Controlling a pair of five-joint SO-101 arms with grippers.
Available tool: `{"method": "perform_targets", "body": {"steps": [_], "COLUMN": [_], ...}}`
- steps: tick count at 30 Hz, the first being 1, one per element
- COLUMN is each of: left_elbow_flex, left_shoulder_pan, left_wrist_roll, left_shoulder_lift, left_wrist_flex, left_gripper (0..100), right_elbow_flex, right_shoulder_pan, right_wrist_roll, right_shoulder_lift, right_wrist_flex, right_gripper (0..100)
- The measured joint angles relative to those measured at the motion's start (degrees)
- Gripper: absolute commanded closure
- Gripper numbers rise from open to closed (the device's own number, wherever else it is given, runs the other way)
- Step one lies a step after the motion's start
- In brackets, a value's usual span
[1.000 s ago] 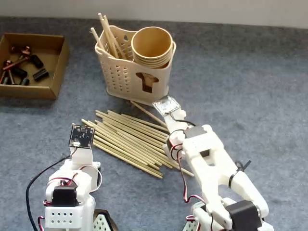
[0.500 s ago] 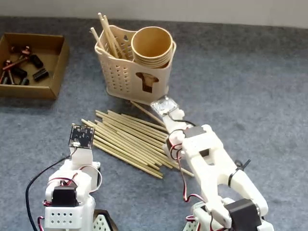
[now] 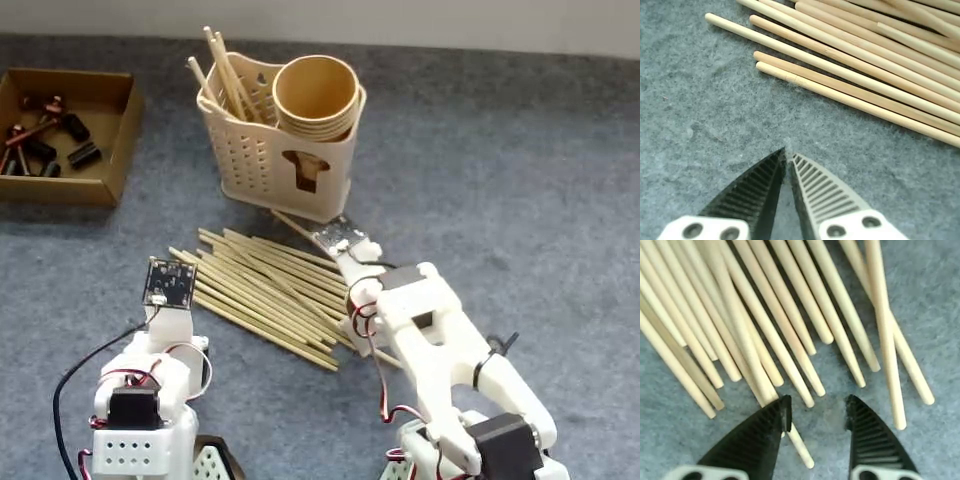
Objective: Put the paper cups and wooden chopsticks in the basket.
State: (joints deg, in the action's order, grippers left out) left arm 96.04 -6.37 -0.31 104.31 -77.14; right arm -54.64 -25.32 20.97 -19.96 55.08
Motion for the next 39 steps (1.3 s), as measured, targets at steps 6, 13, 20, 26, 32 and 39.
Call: {"method": "perform_targets", "body": {"steps": [6,13,20,26,32,39], "left_elbow_flex": [0.0,0.0,0.0,0.0,0.0,0.0], "left_shoulder_pan": [0.0,0.0,0.0,0.0,0.0,0.0], "left_wrist_roll": [0.0,0.0,0.0,0.0,0.0,0.0], "left_shoulder_lift": [0.0,0.0,0.0,0.0,0.0,0.0], "left_wrist_flex": [0.0,0.0,0.0,0.0,0.0,0.0], "left_gripper": [99,99,99,99,99,99], "right_elbow_flex": [-2.1,-8.5,-8.8,-8.7,-8.7,-8.1], "right_shoulder_pan": [-3.5,-10.1,-10.3,-10.2,-10.2,-10.1], "right_wrist_roll": [0.0,0.0,0.0,0.0,0.0,3.0], "right_shoulder_lift": [-11.3,-20.7,-13.4,-6.9,-4.0,-3.8], "right_wrist_flex": [0.8,0.5,-6.4,-12.6,-15.8,-14.7], "right_gripper": [86.1,86.1,86.1,86.4,94.7,99.4]}}
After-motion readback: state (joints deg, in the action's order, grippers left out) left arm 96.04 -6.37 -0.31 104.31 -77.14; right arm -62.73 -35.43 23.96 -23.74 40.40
